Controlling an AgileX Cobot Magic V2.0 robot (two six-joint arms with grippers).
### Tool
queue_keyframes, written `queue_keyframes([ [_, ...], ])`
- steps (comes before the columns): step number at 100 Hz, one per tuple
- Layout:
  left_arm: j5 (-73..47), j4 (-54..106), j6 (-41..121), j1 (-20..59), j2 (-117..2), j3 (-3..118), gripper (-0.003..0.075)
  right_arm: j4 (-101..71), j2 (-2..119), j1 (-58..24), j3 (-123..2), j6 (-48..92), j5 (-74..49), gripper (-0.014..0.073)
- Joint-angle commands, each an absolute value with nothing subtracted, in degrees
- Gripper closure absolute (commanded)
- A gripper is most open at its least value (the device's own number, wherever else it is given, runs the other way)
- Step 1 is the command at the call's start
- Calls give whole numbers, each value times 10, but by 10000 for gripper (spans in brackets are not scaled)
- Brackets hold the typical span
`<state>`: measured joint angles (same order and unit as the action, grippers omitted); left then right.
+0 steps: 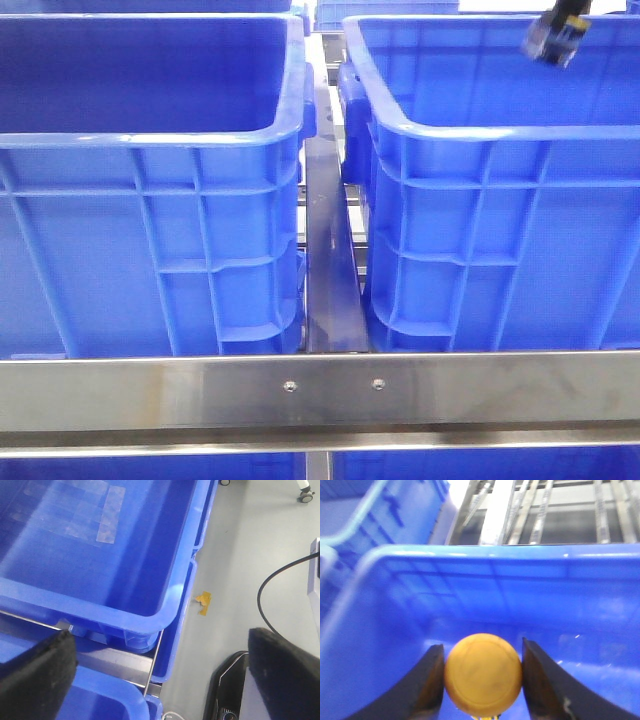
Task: Pick red and yellow buttons and place in box
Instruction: 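Lower the yellow button into the bin and open the right gripper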
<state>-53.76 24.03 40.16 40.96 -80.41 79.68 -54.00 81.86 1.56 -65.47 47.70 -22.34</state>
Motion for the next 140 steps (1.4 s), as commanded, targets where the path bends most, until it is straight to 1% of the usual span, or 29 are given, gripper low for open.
queue_keyframes([
  [1,-513,260,396,412,-784,816,79,-559,824,5,-674,513,-162,349],
  [38,-513,260,396,412,-784,816,79,-560,926,-31,-679,522,-37,349],
  [65,-513,260,396,412,-784,816,79,-571,965,-42,-679,522,0,349],
  [120,-513,258,396,412,-784,816,79,-596,988,-42,-680,521,8,343],
  [127,-513,258,396,412,-784,816,79,-596,988,-42,-680,521,7,297],
  [133,-513,258,396,412,-784,816,79,-596,988,-42,-680,521,5,216],
  [134,-513,258,396,412,-784,816,79,-596,988,-42,-680,521,4,216],
  [135,-513,258,396,412,-784,816,79,-596,988,-42,-680,521,3,190],
  [136,-513,258,396,412,-784,816,79,-596,988,-42,-680,521,0,190],
  [140,-513,258,396,412,-784,816,79,-596,988,-42,-680,521,0,144],
])
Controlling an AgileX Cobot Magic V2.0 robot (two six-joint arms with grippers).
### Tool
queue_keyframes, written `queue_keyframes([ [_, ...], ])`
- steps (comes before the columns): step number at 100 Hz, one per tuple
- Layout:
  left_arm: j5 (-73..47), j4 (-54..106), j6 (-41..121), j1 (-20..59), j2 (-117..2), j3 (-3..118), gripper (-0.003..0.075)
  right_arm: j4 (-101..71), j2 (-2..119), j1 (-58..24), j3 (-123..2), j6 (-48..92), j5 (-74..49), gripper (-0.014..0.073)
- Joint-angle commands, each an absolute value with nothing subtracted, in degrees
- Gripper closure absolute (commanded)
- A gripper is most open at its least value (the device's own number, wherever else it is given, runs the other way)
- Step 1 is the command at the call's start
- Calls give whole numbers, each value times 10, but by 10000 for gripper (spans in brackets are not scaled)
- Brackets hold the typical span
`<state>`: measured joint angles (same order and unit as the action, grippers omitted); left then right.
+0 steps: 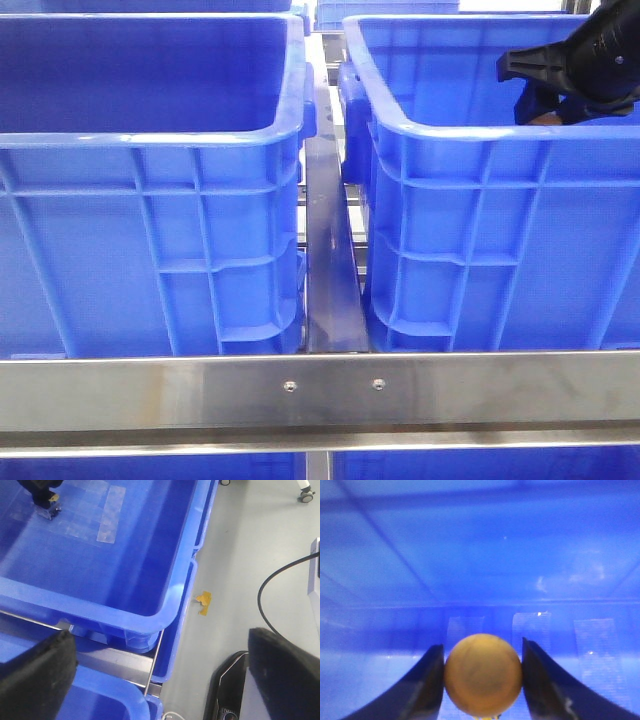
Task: Pick red and yellow buttons and place in box
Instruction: 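Lower the yellow button into the bin and open the right gripper, then reach the left gripper into the button bin and grasp a red button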
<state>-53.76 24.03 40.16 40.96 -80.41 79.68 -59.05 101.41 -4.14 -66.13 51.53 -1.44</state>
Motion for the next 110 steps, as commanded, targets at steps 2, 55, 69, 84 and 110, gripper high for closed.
queue_keyframes([
  [2,-513,257,396,412,-784,816,79,-596,988,-42,-680,521,0,126],
  [55,-513,254,396,412,-784,816,79,-596,950,-42,-679,522,6,92],
  [69,-514,247,396,412,-784,816,80,-596,907,-42,-678,522,-23,129],
  [84,-523,238,396,412,-784,816,80,-596,858,-42,-663,522,-54,315],
  [110,-548,226,396,412,-784,816,80,-596,769,-42,-589,522,-80,589],
])
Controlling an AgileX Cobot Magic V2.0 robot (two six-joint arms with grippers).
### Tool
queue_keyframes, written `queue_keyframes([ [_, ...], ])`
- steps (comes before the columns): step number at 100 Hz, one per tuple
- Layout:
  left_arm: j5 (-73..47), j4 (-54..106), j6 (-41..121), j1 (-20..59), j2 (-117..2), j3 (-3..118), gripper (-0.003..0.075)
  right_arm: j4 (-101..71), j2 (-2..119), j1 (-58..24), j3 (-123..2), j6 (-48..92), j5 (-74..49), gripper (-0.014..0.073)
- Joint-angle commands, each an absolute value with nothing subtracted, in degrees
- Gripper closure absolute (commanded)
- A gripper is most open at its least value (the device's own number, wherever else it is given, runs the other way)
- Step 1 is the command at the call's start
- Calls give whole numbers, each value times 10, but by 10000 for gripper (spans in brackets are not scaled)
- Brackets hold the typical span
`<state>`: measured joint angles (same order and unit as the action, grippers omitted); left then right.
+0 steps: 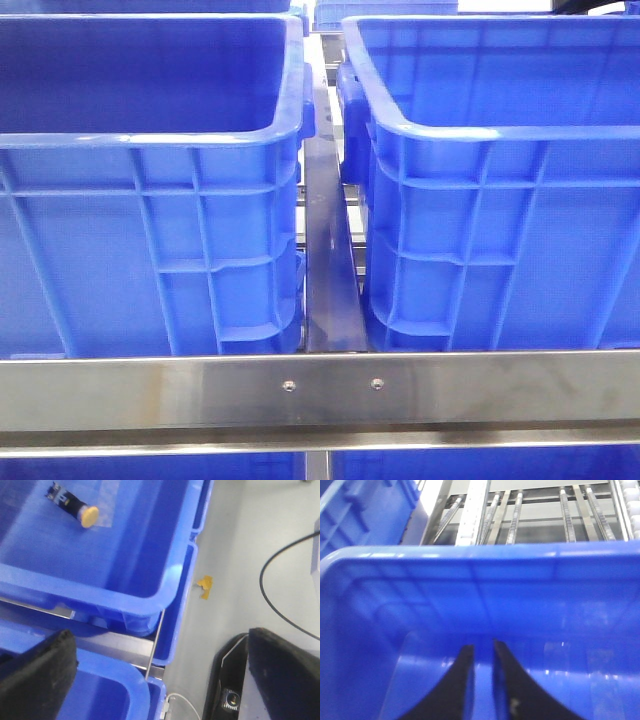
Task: Pick red and yellow buttons and place in box
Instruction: 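Reach the left gripper into the button bin and grasp a red button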
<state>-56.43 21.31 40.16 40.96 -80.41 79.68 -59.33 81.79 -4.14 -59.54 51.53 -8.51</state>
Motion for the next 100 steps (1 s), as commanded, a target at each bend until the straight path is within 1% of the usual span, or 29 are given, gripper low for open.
queue_keyframes([
  [1,-548,225,394,412,-784,816,80,-596,764,-42,-586,522,-82,597],
  [9,-543,194,355,412,-784,816,80,-596,736,-42,-566,522,-97,635],
  [16,-544,130,292,412,-784,816,80,-596,708,-42,-545,522,-109,655],
  [47,-550,-178,-63,412,-784,816,80,-596,621,-42,-497,522,-139,655],
  [57,-552,-240,-142,412,-784,816,80,-596,610,-42,-497,522,-143,655],
  [66,-552,-255,-176,409,-784,816,80,-596,609,-42,-497,522,-147,655],
  [77,-552,-238,-190,382,-784,816,80,-596,609,-42,-497,522,-152,655],
  [100,-544,-139,-179,263,-793,816,80,-596,609,-42,-497,522,-152,655],
])
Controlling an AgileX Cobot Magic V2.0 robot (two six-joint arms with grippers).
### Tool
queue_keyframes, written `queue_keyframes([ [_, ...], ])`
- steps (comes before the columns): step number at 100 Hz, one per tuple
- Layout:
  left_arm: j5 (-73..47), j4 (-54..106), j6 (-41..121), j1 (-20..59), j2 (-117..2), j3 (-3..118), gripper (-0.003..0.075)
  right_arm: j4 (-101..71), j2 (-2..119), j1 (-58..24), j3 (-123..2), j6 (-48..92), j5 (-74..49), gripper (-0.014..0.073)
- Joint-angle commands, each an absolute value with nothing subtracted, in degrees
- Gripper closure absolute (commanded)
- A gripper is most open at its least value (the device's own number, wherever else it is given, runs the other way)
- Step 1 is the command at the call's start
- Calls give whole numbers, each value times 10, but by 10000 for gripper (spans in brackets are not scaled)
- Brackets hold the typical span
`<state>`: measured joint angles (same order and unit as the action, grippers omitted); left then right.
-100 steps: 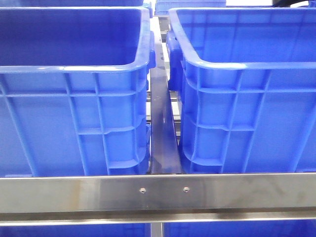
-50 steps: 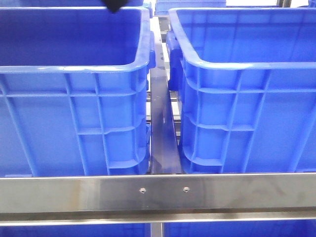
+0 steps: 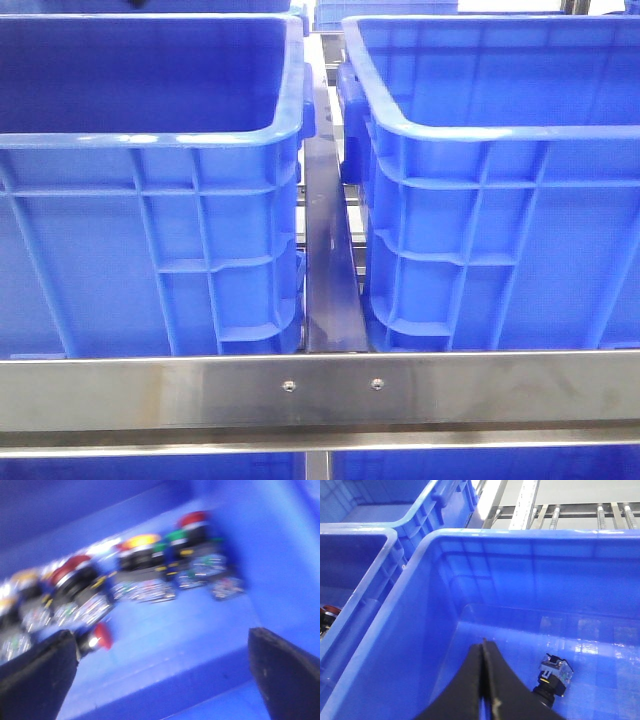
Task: Pick red and yellow buttons and place in box
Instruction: 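Reach the left gripper into the button bin and grasp a red button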
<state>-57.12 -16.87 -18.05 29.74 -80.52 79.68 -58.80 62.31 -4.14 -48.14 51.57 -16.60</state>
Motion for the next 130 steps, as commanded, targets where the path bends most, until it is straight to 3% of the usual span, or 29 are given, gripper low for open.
queue_keyframes([
  [1,-544,-132,-176,255,-794,816,80,-596,609,-42,-497,522,-152,655],
  [43,-513,8,-133,115,-895,816,80,-596,609,-42,-497,522,-147,655],
  [130,-414,24,-133,101,-1033,817,91,-596,609,-42,-497,522,-147,655],
])
